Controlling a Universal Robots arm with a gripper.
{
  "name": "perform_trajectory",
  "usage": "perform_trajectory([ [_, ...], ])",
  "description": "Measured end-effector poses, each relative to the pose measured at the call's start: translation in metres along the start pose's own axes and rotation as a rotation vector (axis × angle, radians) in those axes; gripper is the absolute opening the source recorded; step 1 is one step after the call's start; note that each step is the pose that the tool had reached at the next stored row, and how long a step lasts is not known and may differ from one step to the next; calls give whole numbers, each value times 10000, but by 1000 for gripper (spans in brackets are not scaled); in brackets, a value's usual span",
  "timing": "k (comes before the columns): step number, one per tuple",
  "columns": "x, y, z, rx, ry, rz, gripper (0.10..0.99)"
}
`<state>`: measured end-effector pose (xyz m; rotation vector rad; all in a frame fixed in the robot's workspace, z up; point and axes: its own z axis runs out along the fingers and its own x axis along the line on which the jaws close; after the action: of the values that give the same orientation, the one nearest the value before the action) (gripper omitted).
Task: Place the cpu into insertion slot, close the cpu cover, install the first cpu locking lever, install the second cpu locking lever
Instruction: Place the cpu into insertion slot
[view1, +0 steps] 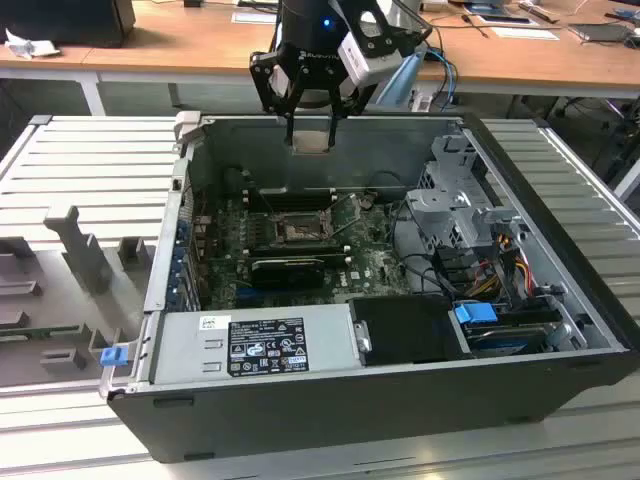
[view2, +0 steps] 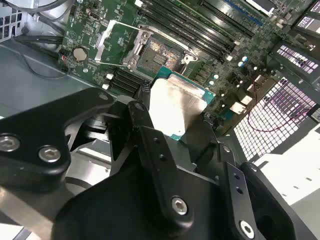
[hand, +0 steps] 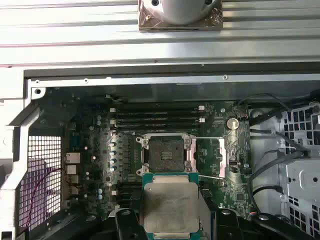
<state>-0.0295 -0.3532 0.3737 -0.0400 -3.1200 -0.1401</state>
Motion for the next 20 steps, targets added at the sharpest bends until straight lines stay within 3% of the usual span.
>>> perform_trajectory([
  [8, 0, 0, 6, -4, -25, 286, 525],
  [16, -1, -2, 23, -4, 8, 345, 525],
  [20, -1, -3, 25, -6, -18, 638, 525],
])
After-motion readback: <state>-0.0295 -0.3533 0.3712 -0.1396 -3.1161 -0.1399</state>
